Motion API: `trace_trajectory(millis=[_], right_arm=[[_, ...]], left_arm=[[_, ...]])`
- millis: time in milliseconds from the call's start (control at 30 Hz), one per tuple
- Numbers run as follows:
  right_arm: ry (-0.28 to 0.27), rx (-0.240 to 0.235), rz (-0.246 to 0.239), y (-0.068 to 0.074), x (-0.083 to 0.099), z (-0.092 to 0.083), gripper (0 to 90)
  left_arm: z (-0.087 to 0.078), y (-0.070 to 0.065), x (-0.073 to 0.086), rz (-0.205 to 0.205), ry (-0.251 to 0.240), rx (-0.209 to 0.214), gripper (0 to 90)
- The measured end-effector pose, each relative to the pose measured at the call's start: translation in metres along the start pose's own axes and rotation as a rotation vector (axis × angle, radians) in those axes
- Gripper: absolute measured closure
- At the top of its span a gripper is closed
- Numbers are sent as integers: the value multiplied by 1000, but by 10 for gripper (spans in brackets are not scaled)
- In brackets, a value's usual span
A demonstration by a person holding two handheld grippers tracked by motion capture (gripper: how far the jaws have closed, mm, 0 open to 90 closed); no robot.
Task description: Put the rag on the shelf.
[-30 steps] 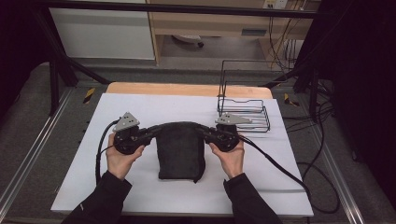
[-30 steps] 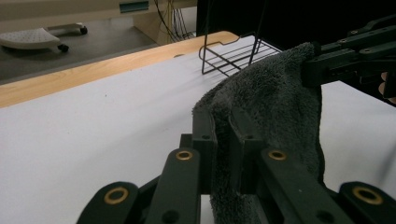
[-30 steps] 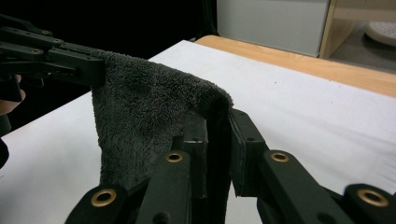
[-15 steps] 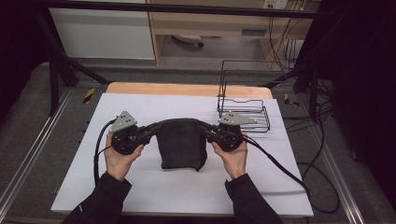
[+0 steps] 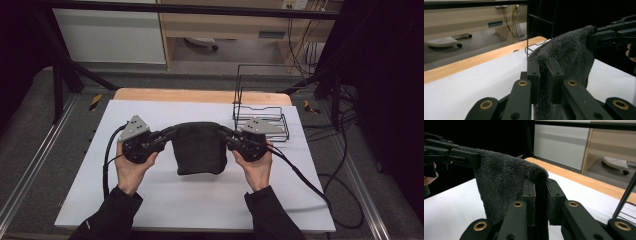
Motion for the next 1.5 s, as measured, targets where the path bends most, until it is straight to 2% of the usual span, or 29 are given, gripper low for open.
trace_trajectory(millis=[367, 500, 567, 800, 1033, 1500], right_arm=[[-34, 55, -6, -7, -3, -21, 799], [-48, 84, -4, -12, -5, -32, 799], [-63, 103, 2, -17, -4, -40, 799], [-86, 130, 22, -27, -1, -55, 799], [-114, 162, 42, -39, 1, -70, 799], [-178, 247, 43, -59, -5, -100, 800]], left_arm=[[12, -13, -15, -1, -54, 26, 819], [18, -21, -24, 15, -68, 26, 819], [21, -26, -29, 21, -74, 29, 819], [34, -40, -42, 42, -90, 44, 819], [48, -52, -54, 40, -107, 65, 819], [67, -73, -82, 60, -154, 94, 820]])
Point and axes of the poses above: each handheld gripper's, and its own axes: z roughly forward along the jaws, x roughly out of its underside, y roughly to its left, the point moved 1 cm from there along z, roughly forward along the jaws, and after that the axes turned 11 degrees about y, right-handed, at the moved point
